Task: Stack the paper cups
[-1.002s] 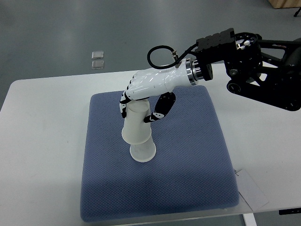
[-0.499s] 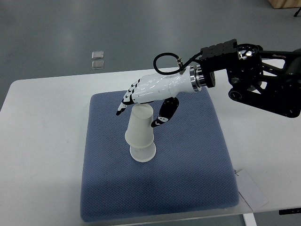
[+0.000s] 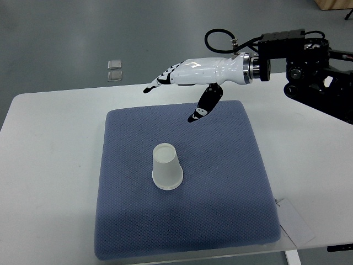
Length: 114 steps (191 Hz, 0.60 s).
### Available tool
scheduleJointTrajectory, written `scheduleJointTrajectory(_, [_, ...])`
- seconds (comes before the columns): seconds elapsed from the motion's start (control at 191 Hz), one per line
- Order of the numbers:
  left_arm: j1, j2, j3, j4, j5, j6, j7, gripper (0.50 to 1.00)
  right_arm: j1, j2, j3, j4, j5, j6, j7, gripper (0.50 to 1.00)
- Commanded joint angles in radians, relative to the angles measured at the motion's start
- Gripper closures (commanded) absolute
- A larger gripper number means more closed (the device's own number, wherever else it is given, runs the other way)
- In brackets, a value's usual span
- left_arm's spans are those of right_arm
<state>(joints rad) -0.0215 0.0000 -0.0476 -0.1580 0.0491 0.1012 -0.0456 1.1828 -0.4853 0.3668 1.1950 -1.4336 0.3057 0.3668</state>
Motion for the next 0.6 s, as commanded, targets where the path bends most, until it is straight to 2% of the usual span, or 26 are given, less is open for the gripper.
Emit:
scheduleJointTrajectory(0.0, [0.0, 0.0, 0.0, 0.0, 0.0, 0.0, 0.0, 0.5, -0.08, 0.01, 0.112, -0.107, 0.137, 0.0, -0.092, 0.587])
scheduleJointTrajectory(0.115, [0.0, 0.0, 0.0, 0.0, 0.0, 0.0, 0.0, 0.5, -0.184, 0.039, 0.254, -0.232, 0.295, -0.03, -0.196, 0.587])
scheduleJointTrajectory(0.262, [0.0, 0.0, 0.0, 0.0, 0.0, 0.0, 0.0, 0.5, -0.308, 0.149, 0.431, -0.37, 0.502, -0.195, -0.298, 0.587])
scheduleJointTrajectory(0.357, [0.0, 0.0, 0.0, 0.0, 0.0, 0.0, 0.0, 0.5, -0.353, 0.197, 0.506, -0.44, 0.611, -0.253, -0.342, 0.587])
scheduleJointTrajectory(0.478, [0.0, 0.0, 0.0, 0.0, 0.0, 0.0, 0.0, 0.5, -0.408, 0.24, 0.56, -0.456, 0.729, -0.304, -0.359, 0.587])
scheduleJointTrajectory(0.593, [0.0, 0.0, 0.0, 0.0, 0.0, 0.0, 0.0, 0.5, -0.44, 0.263, 0.575, -0.462, 0.806, -0.418, -0.35, 0.587])
